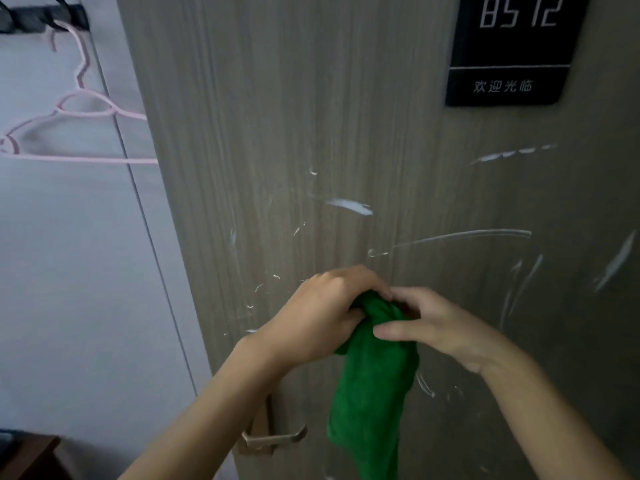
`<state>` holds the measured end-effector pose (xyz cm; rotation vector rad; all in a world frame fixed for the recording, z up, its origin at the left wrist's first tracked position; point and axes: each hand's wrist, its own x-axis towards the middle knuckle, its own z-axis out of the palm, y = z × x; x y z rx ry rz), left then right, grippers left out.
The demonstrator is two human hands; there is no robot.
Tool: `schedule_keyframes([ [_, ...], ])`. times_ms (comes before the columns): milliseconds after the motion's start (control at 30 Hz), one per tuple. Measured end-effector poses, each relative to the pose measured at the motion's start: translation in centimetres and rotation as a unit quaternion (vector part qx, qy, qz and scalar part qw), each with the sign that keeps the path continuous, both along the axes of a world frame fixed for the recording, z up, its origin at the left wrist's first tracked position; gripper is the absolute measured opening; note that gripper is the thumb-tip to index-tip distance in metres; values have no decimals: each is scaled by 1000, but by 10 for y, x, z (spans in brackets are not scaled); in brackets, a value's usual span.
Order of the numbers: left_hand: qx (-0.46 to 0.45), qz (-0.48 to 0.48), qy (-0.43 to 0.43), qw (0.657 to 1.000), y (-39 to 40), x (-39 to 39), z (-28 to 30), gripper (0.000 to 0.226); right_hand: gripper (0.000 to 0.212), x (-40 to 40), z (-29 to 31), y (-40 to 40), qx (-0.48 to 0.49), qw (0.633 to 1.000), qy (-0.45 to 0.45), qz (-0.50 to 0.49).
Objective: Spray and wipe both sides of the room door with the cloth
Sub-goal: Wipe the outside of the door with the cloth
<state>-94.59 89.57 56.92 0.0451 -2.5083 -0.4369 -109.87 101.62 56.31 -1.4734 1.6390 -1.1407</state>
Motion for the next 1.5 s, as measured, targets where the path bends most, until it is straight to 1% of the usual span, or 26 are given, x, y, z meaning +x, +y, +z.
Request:
schedule_keyframes([
  [67, -8, 0, 3, 1000, -1, 5, 1, 43, 39, 0, 11, -5, 24, 999, 34, -1],
  [167, -4, 9, 41, 999, -3, 9, 5, 44, 23, 2, 23, -11, -25, 995, 99, -16],
  [233, 13, 31, 85, 996, -6, 9, 10, 42, 18, 5, 32, -12, -62, 987, 139, -45],
  [300, 11, 76, 111, 991, -10, 8, 15, 37, 22, 8, 41, -14, -116, 970, 189, -99],
  [367, 13, 125, 97, 987, -14, 9, 22, 31, 27, 8, 51, -17, -180, 942, 244, -146],
  [433, -17, 180, 84, 980, -19, 11, 32, 24, 30, 8, 60, -22, -220, 917, 279, -179],
  [467, -43, 206, 98, 973, -22, 13, 38, 23, 31, 8, 63, -25, -239, 903, 296, -199],
  [533, -111, 233, 164, 952, -26, 13, 55, 21, 31, 4, 74, -32, -285, 861, 337, -252],
  [567, -152, 235, 194, 940, -29, 11, 64, 20, 28, 2, 80, -36, -310, 834, 358, -284],
  [633, -241, 233, 216, 917, -36, 0, 79, 22, 20, -5, 91, -47, -361, 775, 391, -341],
  [733, -400, 220, 206, 865, -48, -18, 91, 21, 21, -15, 97, -68, -405, 696, 447, -390],
  [833, -548, 220, 165, 790, -60, -26, 96, 16, 19, -21, 94, -78, -419, 637, 484, -430],
  [867, -585, 218, 149, 766, -62, -27, 97, 21, 18, -22, 94, -78, -422, 620, 487, -447],
  [900, -613, 213, 130, 750, -62, -28, 97, 28, 18, -22, 94, -79, -422, 609, 488, -462],
  [933, -626, 208, 108, 744, -61, -29, 98, 33, 19, -20, 94, -79, -419, 607, 487, -468],
  [967, -624, 206, 89, 749, -59, -31, 97, 35, 20, -18, 94, -80, -418, 612, 480, -469],
  [1000, -608, 204, 77, 763, -56, -32, 96, 36, 20, -13, 94, -79, -415, 624, 464, -472],
  [1033, -580, 203, 75, 785, -54, -34, 95, 37, 20, -9, 95, -79, -404, 644, 438, -481],
  [1100, -513, 209, 86, 828, -51, -37, 93, 39, 22, -4, 94, -80, -370, 695, 359, -502],
  [1167, -459, 216, 105, 856, -50, -38, 89, 38, 28, 2, 88, -82, -389, 730, 257, -500],
  [1233, -440, 219, 105, 865, -53, -37, 84, 42, 33, 14, 78, -84, -447, 742, 140, -479],
  [1300, -440, 225, 105, 863, -58, -33, 79, 52, 38, 26, 65, -85, -479, 746, 71, -456],
  [1333, -438, 230, 111, 862, -60, -32, 77, 55, 40, 30, 57, -87, -486, 748, 66, -447],
  [1367, -436, 236, 119, 861, -63, -30, 75, 58, 42, 32, 50, -88, -490, 747, 84, -441],
  [1433, -439, 242, 129, 856, -66, -28, 70, 59, 47, 31, 38, -93, -487, 744, 165, -428],
  [1500, -444, 245, 135, 851, -70, -27, 68, 54, 54, 25, 30, -100, -456, 744, 264, -412],
])
